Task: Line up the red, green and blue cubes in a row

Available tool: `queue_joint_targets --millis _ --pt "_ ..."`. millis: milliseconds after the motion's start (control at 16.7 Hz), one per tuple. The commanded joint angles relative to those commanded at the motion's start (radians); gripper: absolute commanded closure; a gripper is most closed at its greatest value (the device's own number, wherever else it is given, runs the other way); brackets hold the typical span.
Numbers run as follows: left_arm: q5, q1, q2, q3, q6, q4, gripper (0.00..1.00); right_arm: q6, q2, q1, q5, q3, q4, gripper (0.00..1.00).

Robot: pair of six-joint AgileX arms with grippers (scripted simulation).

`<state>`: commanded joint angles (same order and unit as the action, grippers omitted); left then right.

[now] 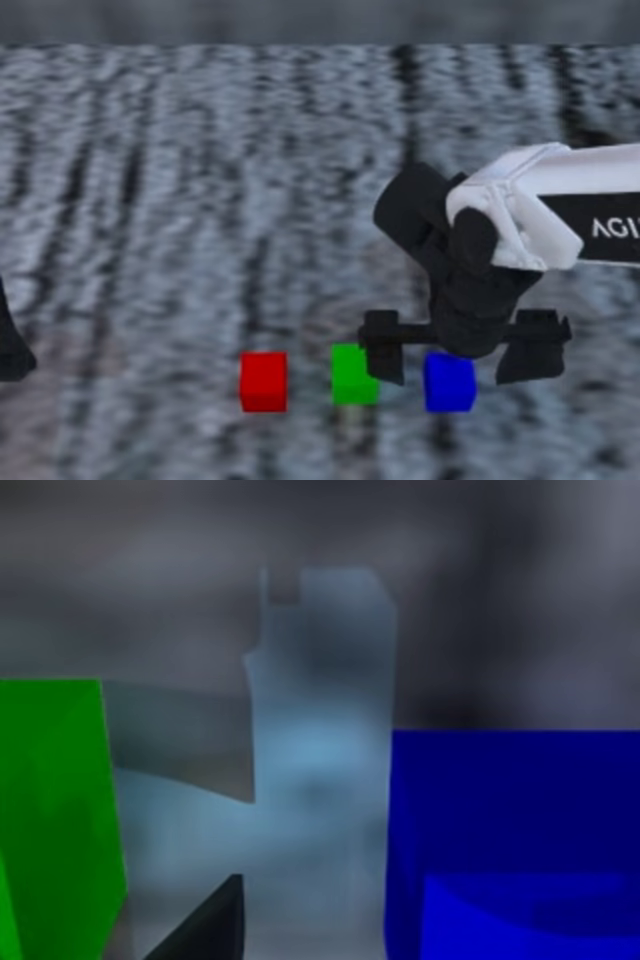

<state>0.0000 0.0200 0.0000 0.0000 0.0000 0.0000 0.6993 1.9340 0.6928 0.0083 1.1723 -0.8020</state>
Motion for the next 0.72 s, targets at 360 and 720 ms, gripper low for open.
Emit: queue_joint_targets --millis 360,720 --pt "0.0 0.0 0.0 0.0 0.0 0.0 0.0 0.0 -0.027 0.004 0.001 0.05 -0.075 0.0" --pt "0.0 0.0 0.0 0.0 0.0 0.0 0.0 -0.002 -0.103 0.008 -0.001 0.161 -0.263 0.0"
